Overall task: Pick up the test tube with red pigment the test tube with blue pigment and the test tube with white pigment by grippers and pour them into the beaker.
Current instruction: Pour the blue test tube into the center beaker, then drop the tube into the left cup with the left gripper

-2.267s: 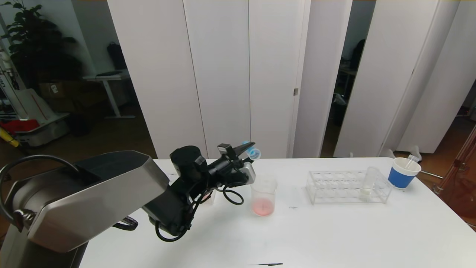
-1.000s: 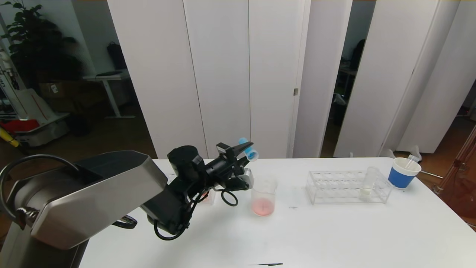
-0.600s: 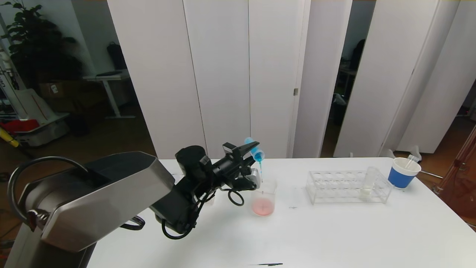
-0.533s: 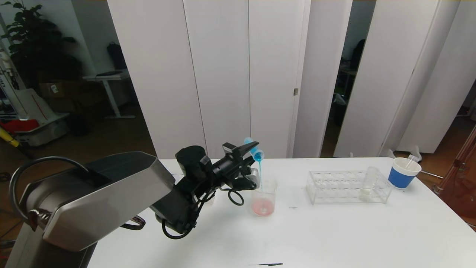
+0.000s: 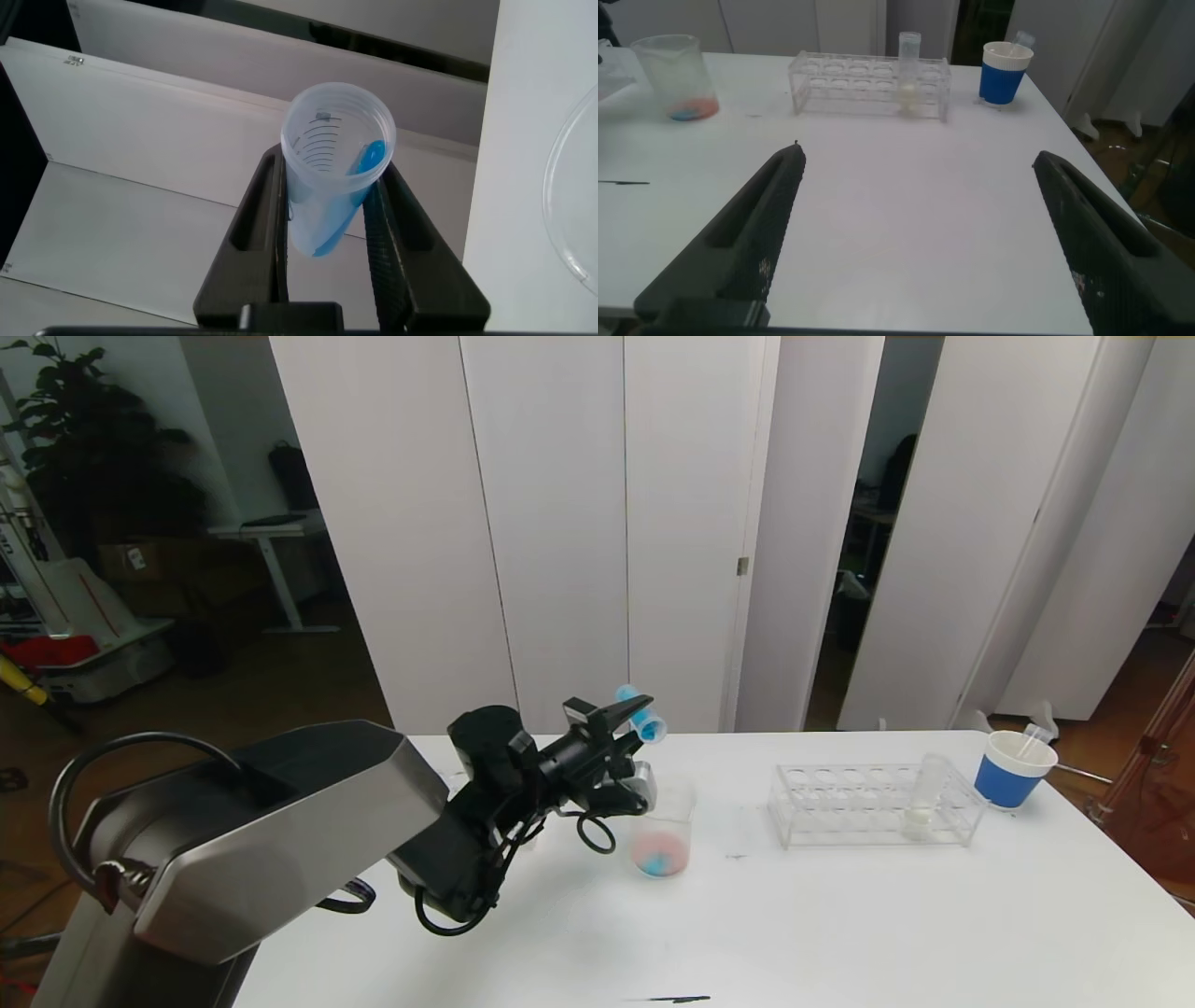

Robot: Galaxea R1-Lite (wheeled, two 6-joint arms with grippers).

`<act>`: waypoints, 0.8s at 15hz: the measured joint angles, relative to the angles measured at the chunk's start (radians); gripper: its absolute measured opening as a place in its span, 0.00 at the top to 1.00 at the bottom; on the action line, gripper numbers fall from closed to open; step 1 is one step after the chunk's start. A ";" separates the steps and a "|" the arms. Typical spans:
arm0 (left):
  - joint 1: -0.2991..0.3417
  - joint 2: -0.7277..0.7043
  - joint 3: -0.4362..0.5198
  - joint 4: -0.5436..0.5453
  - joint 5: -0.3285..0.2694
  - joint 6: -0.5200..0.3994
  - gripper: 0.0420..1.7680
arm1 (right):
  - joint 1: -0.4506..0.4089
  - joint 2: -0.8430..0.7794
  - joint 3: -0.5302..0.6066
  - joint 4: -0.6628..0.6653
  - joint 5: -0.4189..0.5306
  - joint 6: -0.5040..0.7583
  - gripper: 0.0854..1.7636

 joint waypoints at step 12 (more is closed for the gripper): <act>-0.001 0.001 -0.005 -0.002 -0.001 0.025 0.70 | 0.000 0.000 0.000 0.000 0.000 0.000 0.01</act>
